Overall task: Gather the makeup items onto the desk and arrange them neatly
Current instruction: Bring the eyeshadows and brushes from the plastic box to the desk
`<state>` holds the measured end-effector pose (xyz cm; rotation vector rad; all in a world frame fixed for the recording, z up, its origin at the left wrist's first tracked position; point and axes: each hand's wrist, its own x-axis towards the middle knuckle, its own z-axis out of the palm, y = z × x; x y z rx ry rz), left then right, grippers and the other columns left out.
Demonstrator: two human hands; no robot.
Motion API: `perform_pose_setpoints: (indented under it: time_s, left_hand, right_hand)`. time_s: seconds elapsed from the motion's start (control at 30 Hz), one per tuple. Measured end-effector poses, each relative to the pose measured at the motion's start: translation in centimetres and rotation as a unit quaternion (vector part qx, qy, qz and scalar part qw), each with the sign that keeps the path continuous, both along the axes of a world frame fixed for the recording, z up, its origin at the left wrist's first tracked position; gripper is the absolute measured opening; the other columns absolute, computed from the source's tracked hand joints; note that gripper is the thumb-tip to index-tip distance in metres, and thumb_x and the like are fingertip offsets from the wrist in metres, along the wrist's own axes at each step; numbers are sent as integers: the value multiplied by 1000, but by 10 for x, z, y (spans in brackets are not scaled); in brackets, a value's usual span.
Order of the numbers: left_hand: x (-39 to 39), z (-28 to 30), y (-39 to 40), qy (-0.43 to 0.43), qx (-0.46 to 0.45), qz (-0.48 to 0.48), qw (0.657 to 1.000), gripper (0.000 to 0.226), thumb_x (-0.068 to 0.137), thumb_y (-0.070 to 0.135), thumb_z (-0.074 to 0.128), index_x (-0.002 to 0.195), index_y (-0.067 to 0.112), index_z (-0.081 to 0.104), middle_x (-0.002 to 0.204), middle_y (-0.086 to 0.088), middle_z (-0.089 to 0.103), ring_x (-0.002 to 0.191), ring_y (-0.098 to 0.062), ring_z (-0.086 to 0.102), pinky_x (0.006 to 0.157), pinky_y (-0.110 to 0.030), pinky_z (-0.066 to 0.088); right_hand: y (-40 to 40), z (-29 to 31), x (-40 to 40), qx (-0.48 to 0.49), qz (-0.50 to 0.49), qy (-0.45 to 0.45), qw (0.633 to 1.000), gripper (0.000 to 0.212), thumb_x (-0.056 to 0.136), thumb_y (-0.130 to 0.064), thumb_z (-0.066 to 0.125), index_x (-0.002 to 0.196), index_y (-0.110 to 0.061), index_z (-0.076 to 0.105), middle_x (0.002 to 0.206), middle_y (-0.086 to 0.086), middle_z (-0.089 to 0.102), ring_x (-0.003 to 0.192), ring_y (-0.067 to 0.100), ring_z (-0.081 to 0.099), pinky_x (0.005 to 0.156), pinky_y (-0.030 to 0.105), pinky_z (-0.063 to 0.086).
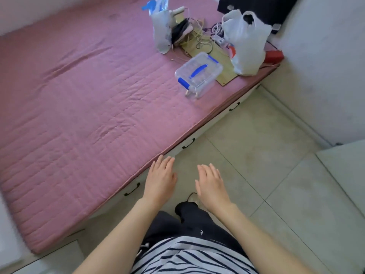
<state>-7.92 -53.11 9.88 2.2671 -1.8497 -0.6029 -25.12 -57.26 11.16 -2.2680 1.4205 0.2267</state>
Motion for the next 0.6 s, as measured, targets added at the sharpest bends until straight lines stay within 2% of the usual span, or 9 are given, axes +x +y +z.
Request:
perform_pose_setpoints:
  time_s: [0.23, 0.4, 0.6]
  left_hand:
    - [-66, 5, -92, -2, -8, -82, 997, 51, 96, 20, 44, 145, 12, 37, 152, -3, 35, 146, -25, 17, 119, -39, 14]
    - [-84, 2, -147, -8, -5, -116, 993, 48, 92, 17, 51, 139, 8, 45, 147, -7, 43, 144, -29, 24, 116, -45, 25]
    - [-83, -8, -228, -9, -5, -114, 993, 42, 93, 19, 53, 134, 10, 50, 143, -6, 47, 142, -30, 28, 115, -45, 28]
  right_hand:
    - [-61, 12, -68, 11, -88, 6, 996, 52, 101, -29, 37, 148, -9, 24, 153, 6, 29, 146, 29, 14, 119, 42, 15]
    - [-111, 13, -93, 15, -138, 5, 990, 53, 101, -30, 37, 148, -9, 24, 153, 6, 29, 146, 28, 14, 118, 39, 17]
    - [-189, 8, -104, 9, -161, 1, 987, 53, 102, -30, 34, 149, -8, 23, 154, 7, 28, 146, 28, 14, 120, 36, 16]
